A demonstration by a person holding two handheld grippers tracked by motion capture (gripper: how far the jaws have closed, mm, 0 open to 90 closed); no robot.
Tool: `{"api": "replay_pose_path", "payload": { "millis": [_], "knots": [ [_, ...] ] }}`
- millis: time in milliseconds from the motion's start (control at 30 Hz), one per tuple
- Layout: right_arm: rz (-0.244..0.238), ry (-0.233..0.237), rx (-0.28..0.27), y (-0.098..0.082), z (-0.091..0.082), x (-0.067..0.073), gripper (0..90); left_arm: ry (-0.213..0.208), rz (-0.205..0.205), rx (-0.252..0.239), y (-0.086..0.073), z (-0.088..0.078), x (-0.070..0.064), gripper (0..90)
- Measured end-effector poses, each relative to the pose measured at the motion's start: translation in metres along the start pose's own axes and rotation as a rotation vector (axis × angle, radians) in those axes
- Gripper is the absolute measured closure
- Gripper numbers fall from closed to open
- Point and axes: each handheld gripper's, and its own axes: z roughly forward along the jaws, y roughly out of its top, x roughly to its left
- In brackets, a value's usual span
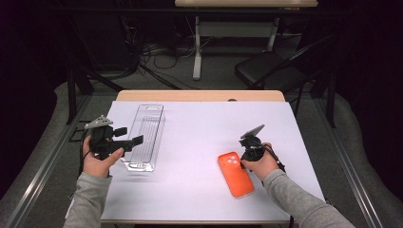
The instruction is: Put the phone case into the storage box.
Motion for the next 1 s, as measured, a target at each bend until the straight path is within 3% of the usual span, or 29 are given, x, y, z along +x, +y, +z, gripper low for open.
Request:
{"api": "replay_pose_path", "payload": {
  "millis": [700, 733, 833, 1000],
  "knots": [
    [0.006, 0.012, -0.027, -0.002, -0.006, -0.001, 88.9, 0.001, 0.0, 0.0, 0.0, 0.0, 0.0, 15.1],
    [0.01, 0.03, -0.058, -0.003, -0.005, -0.001, 88.9, 0.001, 0.0, 0.0, 0.0, 0.0, 0.0, 15.1],
    [0.005, 0.009, -0.023, -0.002, -0.009, 0.0, 88.9, 0.001, 0.0, 0.0, 0.0, 0.0, 0.0, 15.1],
    [0.009, 0.021, -0.045, -0.002, -0.013, 0.0, 88.9, 0.001, 0.001, 0.0, 0.0, 0.0, 0.0, 15.1]
  ]
}}
